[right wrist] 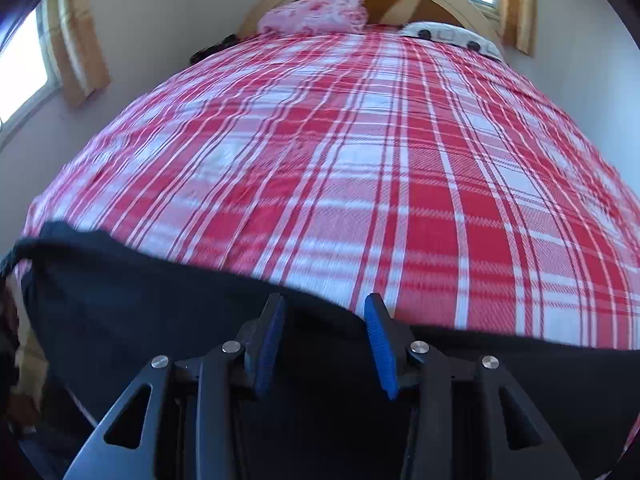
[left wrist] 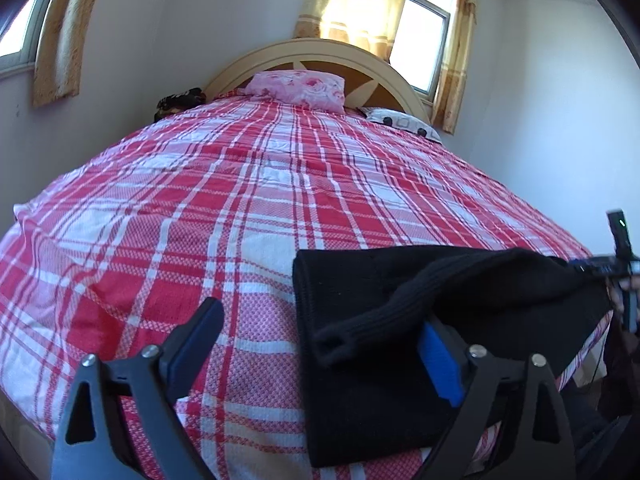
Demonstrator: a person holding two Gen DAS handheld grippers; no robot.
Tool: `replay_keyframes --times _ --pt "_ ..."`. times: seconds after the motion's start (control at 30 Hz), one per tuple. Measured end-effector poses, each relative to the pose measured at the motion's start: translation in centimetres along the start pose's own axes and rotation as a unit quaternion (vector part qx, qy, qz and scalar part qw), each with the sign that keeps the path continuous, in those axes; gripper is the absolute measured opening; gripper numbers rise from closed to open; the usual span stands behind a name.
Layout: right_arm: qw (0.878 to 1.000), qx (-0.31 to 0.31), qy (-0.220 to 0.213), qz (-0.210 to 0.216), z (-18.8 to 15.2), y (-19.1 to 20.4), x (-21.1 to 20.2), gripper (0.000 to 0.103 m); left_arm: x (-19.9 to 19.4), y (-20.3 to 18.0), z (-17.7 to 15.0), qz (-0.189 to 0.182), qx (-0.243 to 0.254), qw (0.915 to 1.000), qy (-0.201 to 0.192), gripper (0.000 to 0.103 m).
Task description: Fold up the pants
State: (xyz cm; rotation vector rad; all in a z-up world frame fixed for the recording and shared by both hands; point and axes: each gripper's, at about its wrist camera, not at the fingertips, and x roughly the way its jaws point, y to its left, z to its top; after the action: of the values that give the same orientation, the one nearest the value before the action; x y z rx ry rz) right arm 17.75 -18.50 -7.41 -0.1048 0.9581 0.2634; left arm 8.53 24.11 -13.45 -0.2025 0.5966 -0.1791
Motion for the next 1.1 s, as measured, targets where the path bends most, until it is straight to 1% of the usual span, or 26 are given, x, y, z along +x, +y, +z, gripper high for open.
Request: replay_keyframes --times 0.07,0.13,0.2,0.27,0.33,0.4,0.47,0.53,0.57,0.6,0.67,0.73,0.77,0.8,0.83,0.87,0.93,0.97,1.0,1.03,1.07,1.1 --pt "1.0 -0.018 0.006 0.005 -1.9 0.9 -2.4 0.044 0.4 0.2 0.0 -0.007 -0.011 0.9999 0.001 0.095" --pt "0.999 -0.027 0.022 0.034 -3.9 1.5 -4.3 0.044 0.6 0.2 0.1 -0.008 -0.014 0.9999 0.001 0.095" --pt "0.997 -0.035 0.039 0.05 -5.9 2.4 -5.3 0.044 0.5 0.1 0.0 -0.007 -0.007 1.0 -0.001 0.095" --pt "0.996 -0.047 0.056 0.056 -7.9 3.3 -5.9 0.044 0.1 -0.1 0.0 -0.004 0.001 1.0 -0.002 0.095" --pt "0.996 -0.054 0.05 0.051 -8.6 4.0 -6.3 0.044 -0.2 -0.3 0.0 -0.006 0.006 1.0 0.0 0.095" --pt "0.996 -0.068 0.029 0.05 -8.1 4.6 -6.9 0.044 -0.4 -0.7 -0.2 -0.007 0.021 0.9997 0.007 0.095" --pt "0.996 -0.071 -0.006 0.054 -6.6 5.2 -7.5 0.044 -0.8 -1.2 -0.4 0.004 0.044 0.999 0.008 0.095" --pt "0.995 -0.071 -0.037 0.06 -4.4 5.5 -7.2 0.044 -0.9 -1.6 -0.6 0.007 0.059 0.9982 0.01 0.098" --pt "0.994 -0.077 -0.05 0.057 -3.5 5.8 -7.0 0.044 -0.9 -1.8 -0.7 0.007 0.062 0.998 0.012 0.099" --pt "0.993 -0.09 -0.06 0.046 -2.5 6.2 -6.2 0.044 -0.9 -2.0 -0.7 0.007 0.069 0.9975 0.015 0.1" --pt "0.992 -0.113 -0.054 0.027 -0.7 6.8 -3.6 0.044 -0.8 -2.6 -1.0 0.013 0.096 0.9951 0.021 0.1" --pt "0.992 -0.119 -0.034 0.029 0.1 6.7 -1.3 0.044 -0.9 -2.9 -1.3 0.023 0.118 0.9924 0.026 0.1" --pt "0.992 -0.113 0.001 0.056 0.4 6.3 0.5 0.044 -1.0 -2.7 -1.5 0.024 0.121 0.992 0.028 0.1" --pt "0.991 -0.105 0.026 0.076 0.3 6.0 1.5 0.044 -1.1 -2.5 -1.6 0.021 0.12 0.9921 0.029 0.1" --pt "0.991 -0.1 0.03 0.083 0.2 5.7 1.7 0.044 -1.3 -2.2 -1.7 0.017 0.115 0.9928 0.028 0.1" --pt "0.99 -0.094 0.028 0.105 0.2 5.5 1.1 0.044 -1.5 -1.8 -1.8 0.014 0.107 0.9937 0.027 0.1" --pt "0.981 -0.083 0.037 0.173 -0.7 5.4 -0.2 0.044 -1.7 -0.7 -1.8 0.01 0.087 0.9958 0.026 0.1" --pt "0.972 -0.089 0.041 0.213 -1.6 5.6 -1.4 0.044 -1.8 -0.2 -1.8 0.008 0.075 0.9969 0.024 0.1" --pt "0.967 -0.102 0.046 0.228 -2.5 6.1 -2.2 0.044 -1.9 0.5 -1.7 0.006 0.056 0.9982 0.019 0.1" --pt "0.964 -0.118 0.052 0.233 -3.3 6.7 -2.8 0.044 -1.9 0.9 -1.6 0.004 0.041 0.999 0.016 0.1" --pt "0.962 -0.14 0.057 0.229 -4.6 7.5 -3.5 0.044 -2.0 1.3 -1.4 -0.001 0.024 0.9996 0.012 0.1" --pt "0.963 -0.146 0.053 0.221 -5.1 7.9 -4.0 0.044 -2.1 1.7 -1.3 -0.007 0.01 0.9999 0.009 0.1"
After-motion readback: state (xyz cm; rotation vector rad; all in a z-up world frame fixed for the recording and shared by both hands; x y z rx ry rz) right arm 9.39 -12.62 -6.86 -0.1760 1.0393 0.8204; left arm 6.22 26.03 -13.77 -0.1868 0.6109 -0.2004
